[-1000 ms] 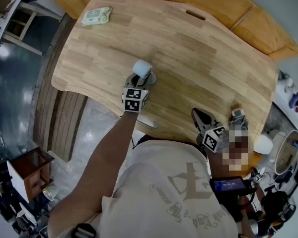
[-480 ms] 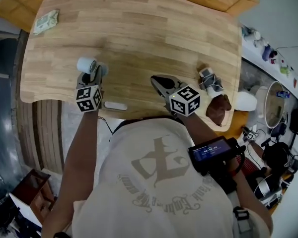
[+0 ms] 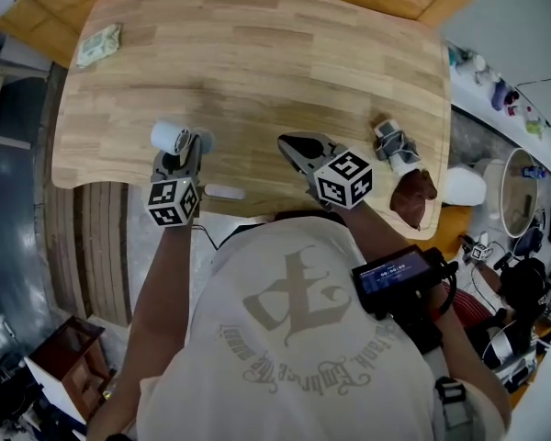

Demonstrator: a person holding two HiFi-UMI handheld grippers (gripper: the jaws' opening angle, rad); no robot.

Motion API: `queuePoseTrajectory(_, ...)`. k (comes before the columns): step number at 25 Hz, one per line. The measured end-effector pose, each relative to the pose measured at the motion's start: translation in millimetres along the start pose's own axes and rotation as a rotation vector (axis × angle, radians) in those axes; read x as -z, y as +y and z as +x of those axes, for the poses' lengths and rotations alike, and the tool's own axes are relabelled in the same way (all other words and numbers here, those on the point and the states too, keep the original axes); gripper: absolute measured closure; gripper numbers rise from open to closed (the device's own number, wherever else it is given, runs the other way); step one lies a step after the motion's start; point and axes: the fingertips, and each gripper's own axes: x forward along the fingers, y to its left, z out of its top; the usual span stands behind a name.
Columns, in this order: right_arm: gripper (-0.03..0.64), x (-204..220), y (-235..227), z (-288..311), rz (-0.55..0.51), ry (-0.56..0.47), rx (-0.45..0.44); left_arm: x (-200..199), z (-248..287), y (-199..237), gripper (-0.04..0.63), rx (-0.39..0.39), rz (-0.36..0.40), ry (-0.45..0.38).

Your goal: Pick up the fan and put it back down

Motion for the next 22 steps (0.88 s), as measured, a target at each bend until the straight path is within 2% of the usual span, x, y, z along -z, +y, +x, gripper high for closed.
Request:
queuePoseTrajectory(12,0.603,0,34,-2,-0.039,-0.009,-0.046,-2,-58,-49,0.442,0.084,-0.021,-0.064)
queuePoseTrajectory(16,0.603,8,55,-2,-0.051,-0.009,-0.055,14,-81,-54,0.442,0.110,-0.006,-0.051)
queuePoseTrajectory(22,0.603,21,46,-6,-0.043,0.007,-0.072,29,-81,-69,0.440,0.120,0.013,-0.017)
